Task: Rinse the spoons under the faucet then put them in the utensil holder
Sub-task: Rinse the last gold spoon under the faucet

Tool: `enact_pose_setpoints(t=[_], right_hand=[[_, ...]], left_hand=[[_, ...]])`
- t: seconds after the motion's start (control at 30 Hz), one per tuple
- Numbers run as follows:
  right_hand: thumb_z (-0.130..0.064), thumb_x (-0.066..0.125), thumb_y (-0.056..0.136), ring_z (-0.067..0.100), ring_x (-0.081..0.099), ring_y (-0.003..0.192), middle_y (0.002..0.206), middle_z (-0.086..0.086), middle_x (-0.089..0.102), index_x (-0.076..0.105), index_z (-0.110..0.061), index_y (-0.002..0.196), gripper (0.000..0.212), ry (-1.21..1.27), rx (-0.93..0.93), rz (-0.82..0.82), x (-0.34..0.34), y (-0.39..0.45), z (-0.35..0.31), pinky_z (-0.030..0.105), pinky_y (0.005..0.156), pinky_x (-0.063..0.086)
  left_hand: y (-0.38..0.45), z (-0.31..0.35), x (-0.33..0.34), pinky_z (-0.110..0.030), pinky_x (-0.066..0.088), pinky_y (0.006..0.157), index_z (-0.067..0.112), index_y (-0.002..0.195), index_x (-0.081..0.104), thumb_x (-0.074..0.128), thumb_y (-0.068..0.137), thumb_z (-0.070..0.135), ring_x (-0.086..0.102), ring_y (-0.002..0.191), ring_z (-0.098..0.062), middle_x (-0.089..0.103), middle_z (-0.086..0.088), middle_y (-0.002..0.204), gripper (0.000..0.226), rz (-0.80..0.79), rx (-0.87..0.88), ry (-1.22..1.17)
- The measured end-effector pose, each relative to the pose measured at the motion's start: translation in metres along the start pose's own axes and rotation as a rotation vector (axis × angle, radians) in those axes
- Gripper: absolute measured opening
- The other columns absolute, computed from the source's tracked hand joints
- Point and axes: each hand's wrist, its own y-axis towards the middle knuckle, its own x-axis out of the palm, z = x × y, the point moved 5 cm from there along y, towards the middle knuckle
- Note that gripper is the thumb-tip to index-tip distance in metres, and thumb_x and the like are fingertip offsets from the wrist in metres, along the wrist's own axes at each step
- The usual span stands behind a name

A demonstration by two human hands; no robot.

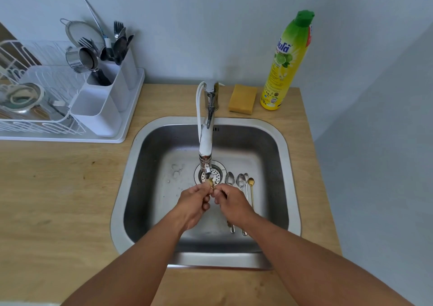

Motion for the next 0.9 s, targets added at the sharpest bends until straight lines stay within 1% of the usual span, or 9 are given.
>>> enact_pose_setpoints(t=[0.07, 0.23, 0.3, 0.37, 0.47, 0.6, 0.73, 0.8, 0.9], right_hand=[[-0.019, 0.051, 0.103, 0.008, 0.053, 0.063, 0.081, 0.006, 0.069, 0.067, -0.020, 0.088, 0.021, -0.010, 0.001, 0.004, -0.002, 0.000, 0.004, 0.028, 0.058, 0.044], [-0.021, 0.054, 0.103, 0.008, 0.056, 0.063, 0.078, -0.007, 0.067, 0.067, -0.029, 0.086, 0.023, -0.048, -0.032, 0.021, -0.002, -0.002, 0.004, 0.025, 0.059, 0.045], [-0.023, 0.054, 0.104, 0.016, 0.059, 0.068, 0.082, -0.002, 0.069, 0.068, -0.023, 0.091, 0.019, -0.064, -0.044, 0.029, -0.001, -0.002, 0.001, 0.029, 0.062, 0.046], [-0.022, 0.053, 0.104, 0.013, 0.051, 0.062, 0.076, -0.001, 0.065, 0.067, -0.019, 0.091, 0.019, -0.073, -0.054, 0.023, 0.000, -0.002, 0.000, 0.030, 0.059, 0.043], [-0.022, 0.052, 0.104, 0.010, 0.048, 0.062, 0.073, -0.005, 0.059, 0.064, -0.017, 0.088, 0.020, -0.079, -0.058, 0.027, -0.001, -0.002, -0.003, 0.029, 0.060, 0.041], [-0.021, 0.050, 0.104, 0.010, 0.047, 0.058, 0.075, -0.001, 0.061, 0.064, -0.016, 0.091, 0.020, -0.041, -0.020, -0.002, -0.003, 0.001, -0.003, 0.027, 0.053, 0.040], [-0.022, 0.048, 0.104, 0.006, 0.051, 0.060, 0.077, -0.005, 0.063, 0.065, -0.021, 0.089, 0.023, -0.053, -0.021, -0.067, -0.003, 0.002, -0.003, 0.019, 0.052, 0.040], [-0.021, 0.049, 0.104, 0.003, 0.052, 0.061, 0.077, -0.006, 0.064, 0.066, -0.022, 0.089, 0.023, -0.049, -0.027, -0.072, -0.003, 0.002, -0.004, 0.014, 0.051, 0.040], [-0.020, 0.050, 0.103, -0.003, 0.051, 0.058, 0.077, -0.007, 0.064, 0.066, -0.023, 0.088, 0.022, -0.057, -0.045, -0.067, -0.003, 0.001, -0.005, 0.011, 0.052, 0.039]], left_hand=[[-0.001, 0.003, 0.001, -0.023, 0.041, 0.051, 0.006, 0.095, 0.075, 0.074, 0.096, 0.024, 0.046, 0.059, -0.010, 0.061, -0.002, 0.071, 0.017, 0.040, 0.053, 0.121], [-0.004, 0.013, 0.004, -0.026, 0.047, 0.065, 0.018, 0.087, 0.079, 0.081, 0.088, 0.036, 0.057, 0.062, -0.008, 0.069, 0.015, 0.060, 0.018, 0.183, 0.157, 0.314], [-0.004, 0.015, 0.004, -0.027, 0.046, 0.063, 0.016, 0.085, 0.080, 0.078, 0.090, 0.041, 0.053, 0.057, -0.007, 0.072, 0.011, 0.064, 0.025, 0.232, 0.154, 0.286], [-0.002, 0.018, 0.001, -0.027, 0.043, 0.056, 0.013, 0.086, 0.079, 0.070, 0.097, 0.039, 0.048, 0.054, -0.010, 0.073, 0.003, 0.068, 0.030, 0.261, 0.128, 0.251], [-0.001, 0.020, 0.000, -0.024, 0.040, 0.049, 0.009, 0.086, 0.077, 0.063, 0.103, 0.034, 0.045, 0.050, -0.009, 0.071, -0.001, 0.067, 0.034, 0.203, 0.105, 0.178], [-0.005, 0.018, -0.003, -0.021, 0.042, 0.050, 0.005, 0.100, 0.078, 0.063, 0.103, 0.021, 0.046, 0.055, -0.009, 0.068, 0.005, 0.065, 0.022, 0.084, 0.162, 0.232], [-0.009, 0.021, -0.006, -0.018, 0.045, 0.052, 0.018, 0.116, 0.076, 0.071, 0.098, 0.020, 0.047, 0.054, -0.004, 0.068, 0.002, 0.077, 0.019, 0.051, 0.258, 0.303], [-0.010, 0.023, -0.005, -0.015, 0.045, 0.054, 0.026, 0.111, 0.078, 0.073, 0.096, 0.020, 0.050, 0.055, -0.001, 0.068, 0.007, 0.075, 0.016, 0.030, 0.296, 0.329], [-0.008, 0.027, -0.007, -0.020, 0.045, 0.053, 0.019, 0.100, 0.081, 0.070, 0.099, 0.021, 0.048, 0.057, -0.006, 0.067, 0.008, 0.069, 0.012, 0.063, 0.278, 0.287]])
